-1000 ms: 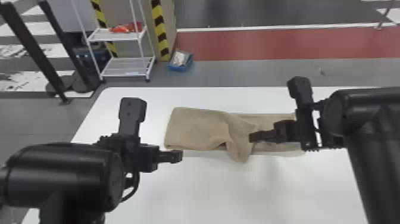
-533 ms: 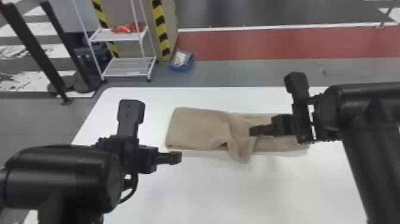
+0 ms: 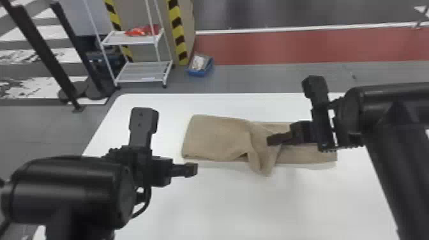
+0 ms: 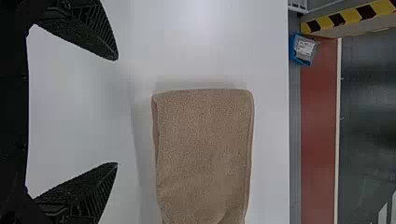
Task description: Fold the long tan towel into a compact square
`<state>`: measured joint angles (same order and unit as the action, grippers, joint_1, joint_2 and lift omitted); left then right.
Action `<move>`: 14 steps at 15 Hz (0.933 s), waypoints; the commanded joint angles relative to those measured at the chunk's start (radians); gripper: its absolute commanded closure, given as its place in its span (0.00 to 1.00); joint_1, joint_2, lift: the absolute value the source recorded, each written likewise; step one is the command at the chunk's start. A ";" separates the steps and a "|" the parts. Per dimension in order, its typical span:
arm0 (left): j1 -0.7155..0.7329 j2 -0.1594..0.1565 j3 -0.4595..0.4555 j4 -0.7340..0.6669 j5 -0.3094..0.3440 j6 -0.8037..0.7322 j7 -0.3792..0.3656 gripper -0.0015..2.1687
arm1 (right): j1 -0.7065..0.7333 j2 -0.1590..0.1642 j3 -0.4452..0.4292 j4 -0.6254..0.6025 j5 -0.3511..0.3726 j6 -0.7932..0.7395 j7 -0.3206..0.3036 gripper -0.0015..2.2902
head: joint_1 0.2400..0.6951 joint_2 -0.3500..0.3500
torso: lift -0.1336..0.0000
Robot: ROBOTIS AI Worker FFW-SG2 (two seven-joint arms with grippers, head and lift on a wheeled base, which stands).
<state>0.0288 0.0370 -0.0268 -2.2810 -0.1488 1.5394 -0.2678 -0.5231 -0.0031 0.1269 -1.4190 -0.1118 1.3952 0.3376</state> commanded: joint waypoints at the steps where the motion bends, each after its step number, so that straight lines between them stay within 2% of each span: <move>1: 0.002 0.001 0.010 -0.002 0.000 0.000 -0.004 0.04 | 0.011 0.004 0.003 -0.031 -0.020 0.052 -0.002 0.25 | 1.00 0.69 | 0.07; 6: 0.003 0.001 0.013 -0.002 0.000 0.000 -0.008 0.04 | 0.035 0.004 0.008 -0.118 -0.020 0.172 -0.017 0.25 | 1.00 0.71 | 0.07; 14: 0.008 0.001 0.016 -0.002 0.002 -0.003 -0.008 0.04 | 0.022 0.004 0.040 -0.064 -0.019 0.098 -0.031 0.26 | 1.00 0.72 | 0.07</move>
<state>0.0345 0.0383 -0.0132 -2.2826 -0.1473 1.5387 -0.2761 -0.5007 -0.0031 0.1655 -1.4858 -0.1308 1.4993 0.3055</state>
